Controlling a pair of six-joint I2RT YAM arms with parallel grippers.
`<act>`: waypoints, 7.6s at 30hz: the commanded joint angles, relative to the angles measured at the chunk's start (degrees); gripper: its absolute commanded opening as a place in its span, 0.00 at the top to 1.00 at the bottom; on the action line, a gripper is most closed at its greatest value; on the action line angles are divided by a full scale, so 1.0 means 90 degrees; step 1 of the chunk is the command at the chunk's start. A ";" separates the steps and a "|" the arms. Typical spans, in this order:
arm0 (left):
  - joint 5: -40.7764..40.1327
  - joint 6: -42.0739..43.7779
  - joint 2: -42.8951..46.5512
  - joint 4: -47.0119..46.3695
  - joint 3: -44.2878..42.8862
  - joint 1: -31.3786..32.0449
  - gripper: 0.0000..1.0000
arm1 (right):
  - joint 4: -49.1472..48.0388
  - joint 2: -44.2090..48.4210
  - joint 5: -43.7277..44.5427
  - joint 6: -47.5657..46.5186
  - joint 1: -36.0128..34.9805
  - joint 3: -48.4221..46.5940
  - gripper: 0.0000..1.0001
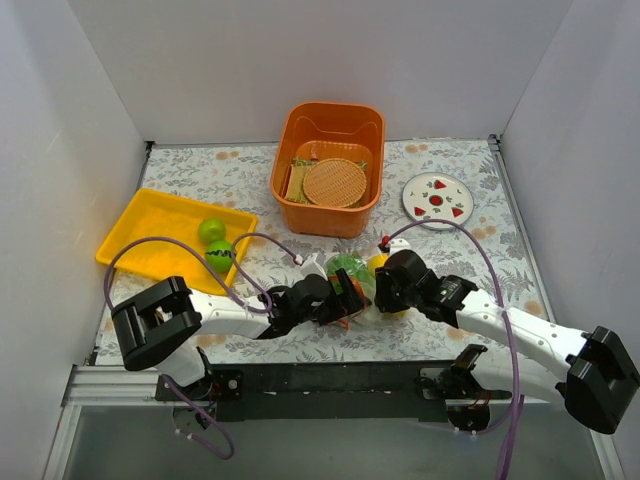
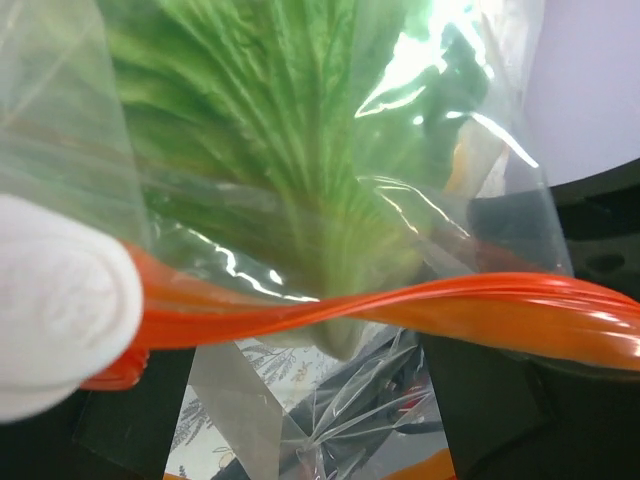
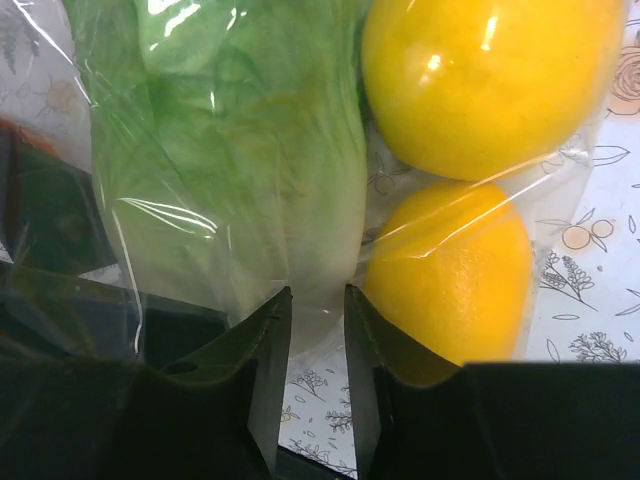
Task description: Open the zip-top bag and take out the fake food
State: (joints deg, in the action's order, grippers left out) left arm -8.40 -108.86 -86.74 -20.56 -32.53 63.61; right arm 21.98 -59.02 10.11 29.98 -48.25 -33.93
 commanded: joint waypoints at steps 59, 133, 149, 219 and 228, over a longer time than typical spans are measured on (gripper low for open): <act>-0.0639 0.0358 0.0838 0.3046 -0.1327 0.0149 0.33 | -0.0098 -0.0278 -0.0020 -0.0518 0.0205 0.0079 0.99; -0.0414 -0.0268 0.2098 0.4090 -0.1170 -0.0496 0.94 | -0.0822 0.0612 0.0878 0.0370 -0.0479 0.0880 0.68; 0.0250 -0.0209 0.2743 0.4413 -0.0839 -0.0721 0.93 | -0.0401 0.0649 0.1544 0.0165 -0.0020 0.0676 0.97; 0.3824 0.1616 0.2977 0.5779 -0.1179 -0.1053 0.92 | -0.1563 0.0357 0.2051 0.0390 0.1787 0.1026 0.99; 0.4809 0.2124 0.3377 0.6375 -0.1512 -0.1053 0.92 | -0.1602 0.0094 0.1865 0.0361 0.1865 0.0880 0.99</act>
State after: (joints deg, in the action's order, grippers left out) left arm 27.18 -93.01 -60.07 32.42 -43.64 54.41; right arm 9.15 -57.63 25.41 34.26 -32.21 -23.49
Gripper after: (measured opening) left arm 0.117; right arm 0.022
